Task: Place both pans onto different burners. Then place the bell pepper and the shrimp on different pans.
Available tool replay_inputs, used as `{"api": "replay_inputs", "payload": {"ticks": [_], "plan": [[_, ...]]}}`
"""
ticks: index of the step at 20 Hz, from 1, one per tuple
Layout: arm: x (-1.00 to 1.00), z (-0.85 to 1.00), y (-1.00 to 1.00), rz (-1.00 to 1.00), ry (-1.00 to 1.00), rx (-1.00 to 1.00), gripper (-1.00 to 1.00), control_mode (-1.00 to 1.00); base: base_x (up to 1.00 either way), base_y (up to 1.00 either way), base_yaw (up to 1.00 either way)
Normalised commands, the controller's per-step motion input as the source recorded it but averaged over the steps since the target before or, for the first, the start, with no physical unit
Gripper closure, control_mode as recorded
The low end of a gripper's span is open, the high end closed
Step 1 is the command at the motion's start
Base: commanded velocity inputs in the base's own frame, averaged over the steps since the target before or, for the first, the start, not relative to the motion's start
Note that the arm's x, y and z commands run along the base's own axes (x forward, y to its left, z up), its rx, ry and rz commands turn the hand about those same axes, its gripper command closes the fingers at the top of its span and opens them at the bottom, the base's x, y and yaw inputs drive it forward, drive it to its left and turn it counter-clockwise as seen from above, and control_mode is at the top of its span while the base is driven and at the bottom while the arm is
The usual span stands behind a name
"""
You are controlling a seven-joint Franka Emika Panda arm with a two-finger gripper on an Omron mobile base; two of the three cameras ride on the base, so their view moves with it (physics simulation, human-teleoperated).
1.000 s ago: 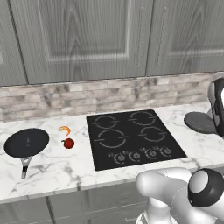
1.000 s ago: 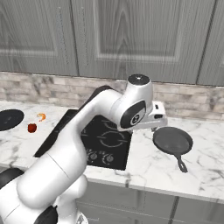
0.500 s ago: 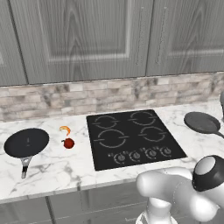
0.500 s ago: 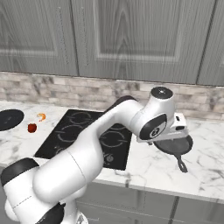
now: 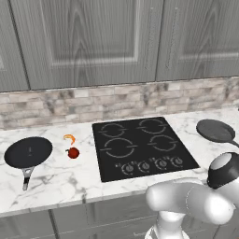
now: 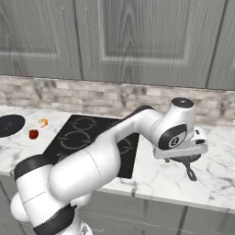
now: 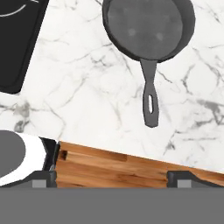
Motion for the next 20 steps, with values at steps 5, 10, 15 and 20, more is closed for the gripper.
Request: {"api": "replay_inputs", "payload": {"ticks": [5,10,15,20], "plan": [[0.05,-0.33,-0.06,0.05,0.11,0.0,-1.0,-1.0,0.0,0.0,0.0],[0.07,-0.44,-0.09,0.07,0.04,0.0,-1.0,-1.0,0.0,0.0,0.0],[0.18,-0.35,-0.19,0.08,0.0,0.0,-1.0,-1.0,0.0,0.0,0.0],[0.25,-0.28,-0.1,0.05,0.0,0.0,-1.0,-1.0,0.0,0.0,0.0]]}}
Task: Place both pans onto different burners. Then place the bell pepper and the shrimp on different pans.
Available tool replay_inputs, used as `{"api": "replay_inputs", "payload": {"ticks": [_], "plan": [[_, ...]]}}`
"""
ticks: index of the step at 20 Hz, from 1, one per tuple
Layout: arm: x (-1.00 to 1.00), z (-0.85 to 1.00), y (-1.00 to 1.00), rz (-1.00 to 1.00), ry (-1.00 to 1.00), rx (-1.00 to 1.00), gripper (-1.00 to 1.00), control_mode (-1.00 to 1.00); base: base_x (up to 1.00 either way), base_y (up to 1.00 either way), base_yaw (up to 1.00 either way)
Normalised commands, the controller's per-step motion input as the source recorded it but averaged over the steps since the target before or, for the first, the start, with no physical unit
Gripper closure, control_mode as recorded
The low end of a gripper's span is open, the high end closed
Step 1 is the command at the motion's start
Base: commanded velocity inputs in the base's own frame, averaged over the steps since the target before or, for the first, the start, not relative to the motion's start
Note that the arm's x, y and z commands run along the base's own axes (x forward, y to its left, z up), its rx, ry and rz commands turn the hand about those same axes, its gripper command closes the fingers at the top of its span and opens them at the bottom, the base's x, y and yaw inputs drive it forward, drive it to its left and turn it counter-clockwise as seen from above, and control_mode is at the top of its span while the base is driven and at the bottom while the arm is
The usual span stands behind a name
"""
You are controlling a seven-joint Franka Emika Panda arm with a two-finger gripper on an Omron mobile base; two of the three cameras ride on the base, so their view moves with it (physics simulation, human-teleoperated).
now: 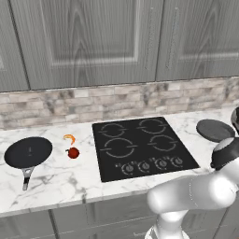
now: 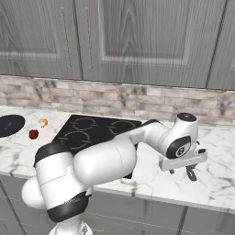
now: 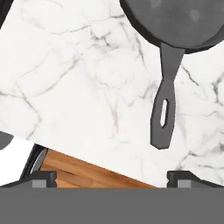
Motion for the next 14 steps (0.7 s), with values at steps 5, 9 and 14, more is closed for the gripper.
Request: {"api": "replay_inputs", "payload": {"ticks": [5,9,14], "plan": [[0.24,-0.14,-0.1,0.04,0.0,0.01,-1.0,-1.0,0.0,0.0,0.0],[0.14,0.0,-0.23,0.04,0.0,0.07,-1.0,-1.0,0.0,0.0,0.0],[0.14,0.0,-0.34,0.04,0.0,0.11,-1.0,-1.0,0.0,0.0,0.0]]}}
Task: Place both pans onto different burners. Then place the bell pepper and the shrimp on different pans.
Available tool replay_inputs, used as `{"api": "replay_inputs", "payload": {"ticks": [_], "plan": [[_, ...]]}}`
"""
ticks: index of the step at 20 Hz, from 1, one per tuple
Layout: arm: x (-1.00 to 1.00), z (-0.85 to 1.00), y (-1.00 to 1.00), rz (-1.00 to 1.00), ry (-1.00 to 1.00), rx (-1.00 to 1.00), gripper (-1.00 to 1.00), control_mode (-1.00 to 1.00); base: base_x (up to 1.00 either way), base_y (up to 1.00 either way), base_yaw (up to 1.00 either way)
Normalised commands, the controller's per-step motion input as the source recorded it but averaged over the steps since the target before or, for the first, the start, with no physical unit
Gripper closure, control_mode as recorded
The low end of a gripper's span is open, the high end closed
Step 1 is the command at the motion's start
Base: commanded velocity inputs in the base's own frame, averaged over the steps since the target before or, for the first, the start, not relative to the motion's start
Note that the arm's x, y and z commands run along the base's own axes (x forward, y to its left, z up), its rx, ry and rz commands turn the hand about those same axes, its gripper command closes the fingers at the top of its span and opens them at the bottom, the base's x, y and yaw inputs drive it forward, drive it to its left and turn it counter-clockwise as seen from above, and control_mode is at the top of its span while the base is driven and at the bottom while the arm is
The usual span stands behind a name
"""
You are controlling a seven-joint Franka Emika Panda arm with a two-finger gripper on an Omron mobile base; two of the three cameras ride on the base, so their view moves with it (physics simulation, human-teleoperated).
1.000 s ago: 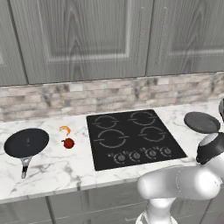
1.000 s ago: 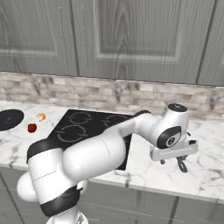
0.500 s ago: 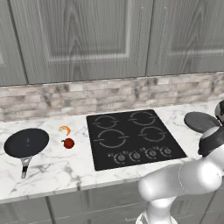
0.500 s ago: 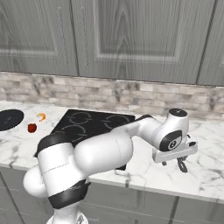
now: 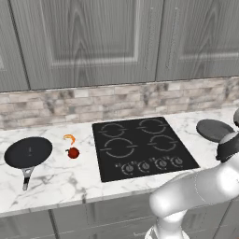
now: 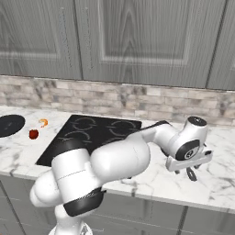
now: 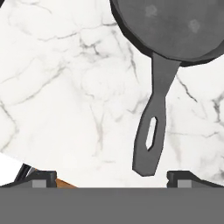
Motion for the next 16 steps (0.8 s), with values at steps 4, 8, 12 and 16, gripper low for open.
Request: {"api": "replay_inputs", "payload": {"ticks": [4,8,12,16], "plan": [[0.13,0.0,-0.23,0.01,0.0,0.08,-1.0,-1.0,0.0,0.0,0.0],[0.12,-0.04,-0.04,0.0,0.0,0.01,-1.0,-1.0,0.0,0.0,0.0],[0.08,-0.12,0.0,0.0,0.03,0.0,-1.0,-1.0,0.0,0.0,0.0],[0.14,-0.24,0.04,0.0,0.07,0.0,-1.0,-1.0,0.0,0.0,0.0]]}}
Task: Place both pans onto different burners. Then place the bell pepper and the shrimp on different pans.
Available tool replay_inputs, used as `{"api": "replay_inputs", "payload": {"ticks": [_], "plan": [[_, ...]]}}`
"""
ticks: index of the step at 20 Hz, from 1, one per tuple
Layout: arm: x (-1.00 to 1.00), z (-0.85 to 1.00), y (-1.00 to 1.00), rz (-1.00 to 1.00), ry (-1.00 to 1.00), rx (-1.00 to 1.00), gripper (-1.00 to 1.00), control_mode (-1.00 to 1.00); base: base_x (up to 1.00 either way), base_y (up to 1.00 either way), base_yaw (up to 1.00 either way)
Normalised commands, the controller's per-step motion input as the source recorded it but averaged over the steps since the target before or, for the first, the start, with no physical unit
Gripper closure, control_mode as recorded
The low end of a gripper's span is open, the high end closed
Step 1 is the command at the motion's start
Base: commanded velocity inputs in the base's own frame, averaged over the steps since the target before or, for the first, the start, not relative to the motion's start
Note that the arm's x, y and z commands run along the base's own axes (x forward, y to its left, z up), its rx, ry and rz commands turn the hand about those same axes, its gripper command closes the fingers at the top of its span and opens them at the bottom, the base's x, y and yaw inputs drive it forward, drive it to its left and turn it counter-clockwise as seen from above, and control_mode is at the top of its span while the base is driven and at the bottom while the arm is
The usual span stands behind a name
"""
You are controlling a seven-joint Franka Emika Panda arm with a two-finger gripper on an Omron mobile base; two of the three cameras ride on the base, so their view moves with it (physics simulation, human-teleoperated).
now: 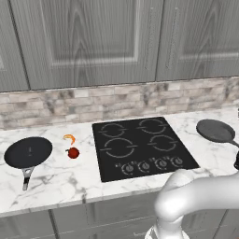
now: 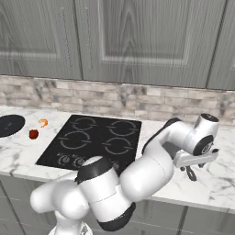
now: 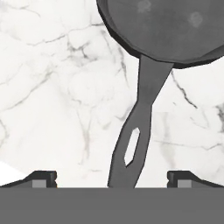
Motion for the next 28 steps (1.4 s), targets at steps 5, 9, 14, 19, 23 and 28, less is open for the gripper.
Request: {"api": "replay_inputs", "payload": {"ticks": [5,9,14,19,23,28], "plan": [[0.17,-0.32,0.05,0.0,0.08,0.0,-1.0,-1.0,0.0,0.0,0.0],[0.24,-0.17,0.0,0.0,0.02,0.0,-1.0,-1.0,0.0,0.0,0.0],[0.39,-0.02,-0.01,0.0,0.0,0.01,-1.0,-1.0,0.0,0.0,0.0],[0.31,-0.07,-0.13,0.0,0.0,0.05,-1.0,-1.0,0.0,0.0,0.0],[0.13,-0.21,-0.18,0.0,0.0,0.06,-1.0,-1.0,0.0,0.0,0.0],[0.0,-0.3,-0.17,0.01,0.01,0.06,-1.0,-1.0,0.0,0.0,0.0]]}}
